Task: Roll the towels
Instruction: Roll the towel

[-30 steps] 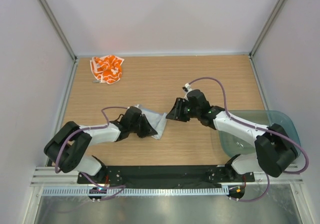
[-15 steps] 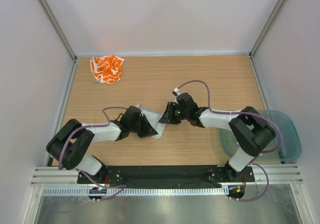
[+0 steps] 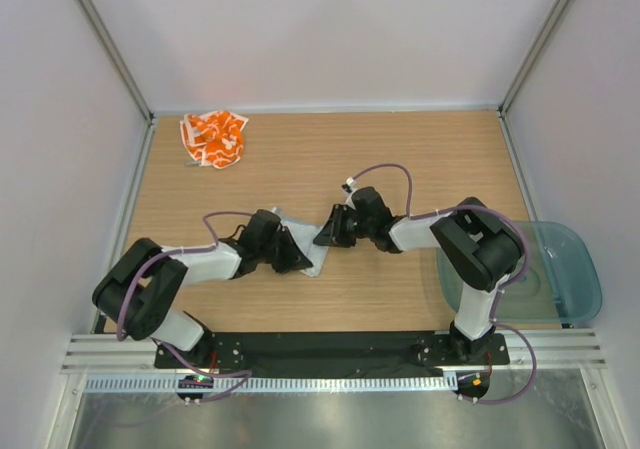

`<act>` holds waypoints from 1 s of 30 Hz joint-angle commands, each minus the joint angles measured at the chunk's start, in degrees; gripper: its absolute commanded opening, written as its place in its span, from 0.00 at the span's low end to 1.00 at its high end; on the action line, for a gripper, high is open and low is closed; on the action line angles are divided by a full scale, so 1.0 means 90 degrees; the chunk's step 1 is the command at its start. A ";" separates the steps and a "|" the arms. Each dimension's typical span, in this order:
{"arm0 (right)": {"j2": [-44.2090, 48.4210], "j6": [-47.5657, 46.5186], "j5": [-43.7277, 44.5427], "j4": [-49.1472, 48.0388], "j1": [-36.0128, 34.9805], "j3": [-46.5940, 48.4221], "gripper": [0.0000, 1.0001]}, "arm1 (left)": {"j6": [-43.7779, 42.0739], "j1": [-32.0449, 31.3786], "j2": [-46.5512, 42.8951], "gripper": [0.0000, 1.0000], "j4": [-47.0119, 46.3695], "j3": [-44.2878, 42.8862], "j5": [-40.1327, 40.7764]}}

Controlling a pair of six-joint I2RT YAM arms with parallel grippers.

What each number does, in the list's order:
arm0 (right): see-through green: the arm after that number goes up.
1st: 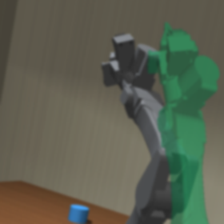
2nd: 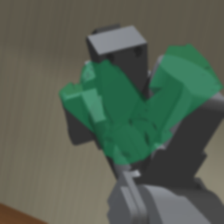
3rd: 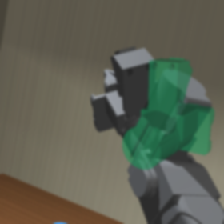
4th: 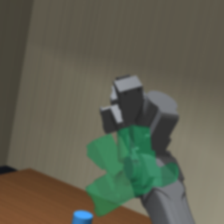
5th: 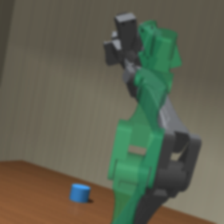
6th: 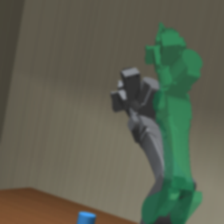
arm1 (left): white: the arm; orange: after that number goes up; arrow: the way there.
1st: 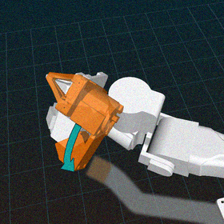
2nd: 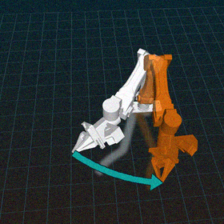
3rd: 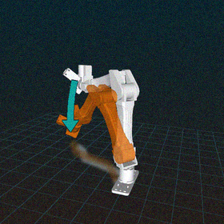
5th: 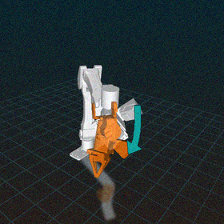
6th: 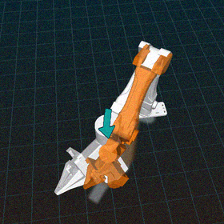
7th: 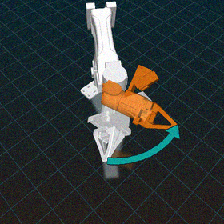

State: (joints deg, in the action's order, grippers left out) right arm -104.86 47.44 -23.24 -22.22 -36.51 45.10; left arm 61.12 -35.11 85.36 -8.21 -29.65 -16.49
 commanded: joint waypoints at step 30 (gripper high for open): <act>-0.0370 -0.0242 0.0327 0.0086 0.0053 0.0125 0.22 | -0.2747 -0.2133 -0.1166 0.44 0.4126 -0.2496 0.4059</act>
State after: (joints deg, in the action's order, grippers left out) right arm -106.19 47.31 -23.59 -23.88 -36.47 45.71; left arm 41.23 -52.51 71.72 30.44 -51.00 15.94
